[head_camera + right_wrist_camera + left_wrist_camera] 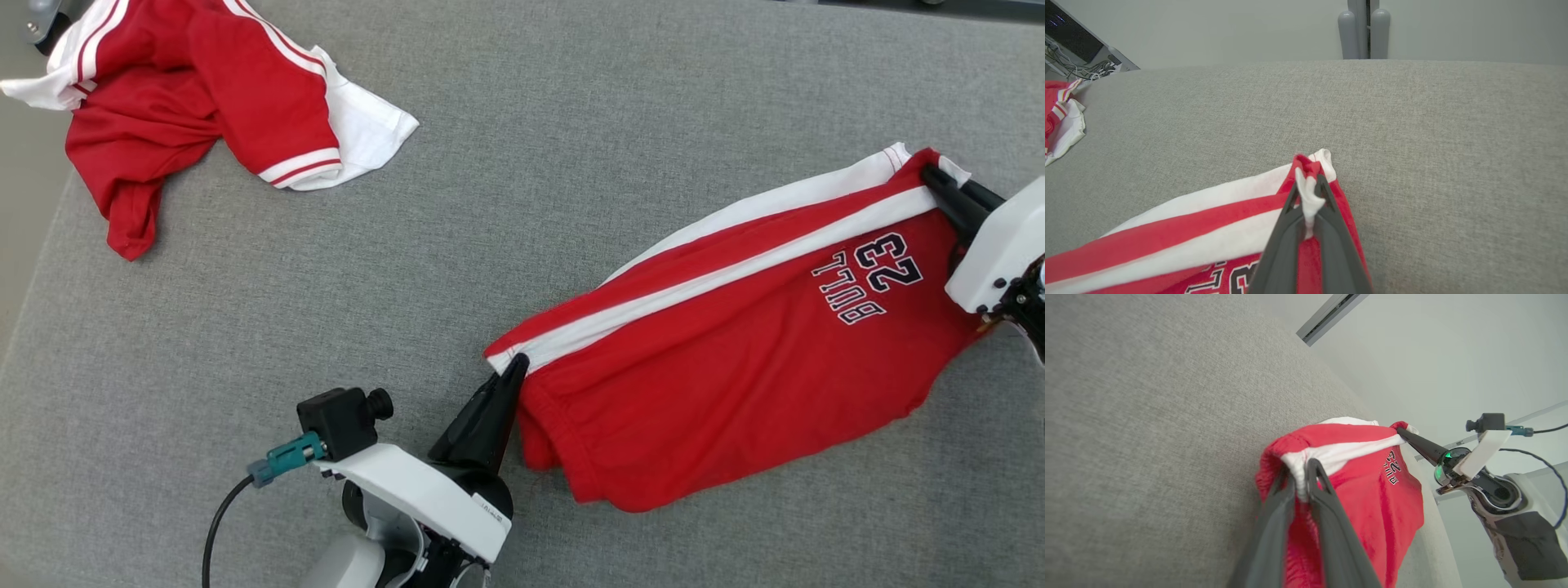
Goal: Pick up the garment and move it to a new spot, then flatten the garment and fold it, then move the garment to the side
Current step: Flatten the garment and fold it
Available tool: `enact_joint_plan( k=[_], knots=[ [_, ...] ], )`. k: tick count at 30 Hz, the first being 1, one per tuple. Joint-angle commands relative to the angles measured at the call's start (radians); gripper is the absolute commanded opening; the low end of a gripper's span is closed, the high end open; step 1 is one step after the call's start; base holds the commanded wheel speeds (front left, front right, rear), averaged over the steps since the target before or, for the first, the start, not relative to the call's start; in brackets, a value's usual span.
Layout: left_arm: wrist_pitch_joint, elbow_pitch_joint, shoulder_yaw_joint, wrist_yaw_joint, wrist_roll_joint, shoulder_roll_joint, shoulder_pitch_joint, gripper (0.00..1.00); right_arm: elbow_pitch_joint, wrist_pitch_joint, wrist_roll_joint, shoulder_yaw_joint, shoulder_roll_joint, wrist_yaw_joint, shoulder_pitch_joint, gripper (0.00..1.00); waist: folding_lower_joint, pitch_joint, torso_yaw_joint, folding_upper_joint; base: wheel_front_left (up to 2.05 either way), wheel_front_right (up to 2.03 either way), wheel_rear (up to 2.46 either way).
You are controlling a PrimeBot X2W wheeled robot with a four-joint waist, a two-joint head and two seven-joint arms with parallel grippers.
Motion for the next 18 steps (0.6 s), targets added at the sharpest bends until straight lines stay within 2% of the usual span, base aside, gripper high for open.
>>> enact_joint_plan(
  k=[1,2,10,14,18],
  knots=[
    [0.007,0.017,0.004,0.010,-0.012,0.001,-0.021,0.46,0.007,-0.012,-0.011,0.016,-0.017,0.000,-0.012,1.00,0.0000,-0.001,-0.001,0.0000,0.00,0.00,0.00],
    [0.011,0.023,0.005,0.012,-0.016,-0.001,-0.023,1.00,0.011,-0.012,-0.008,0.023,-0.020,0.000,-0.012,1.00,0.0000,-0.003,-0.002,0.0000,0.00,0.00,0.00],
    [-0.011,0.057,0.016,0.040,0.010,0.022,-0.003,1.00,-0.032,-0.121,-0.012,0.081,-0.065,0.000,0.019,1.00,0.0000,-0.045,-0.030,0.0000,0.00,0.00,0.00],
    [-0.092,0.058,0.023,0.100,0.114,0.070,0.036,1.00,-0.071,-0.190,-0.048,0.123,-0.104,0.000,0.064,1.00,0.0000,-0.099,-0.065,0.0000,0.00,0.00,0.00],
    [-0.201,0.020,0.033,0.158,0.223,0.096,0.100,1.00,-0.082,-0.158,-0.123,0.180,-0.154,0.000,0.135,1.00,0.0000,-0.132,-0.085,0.0000,0.00,0.00,0.00]
  ],
)
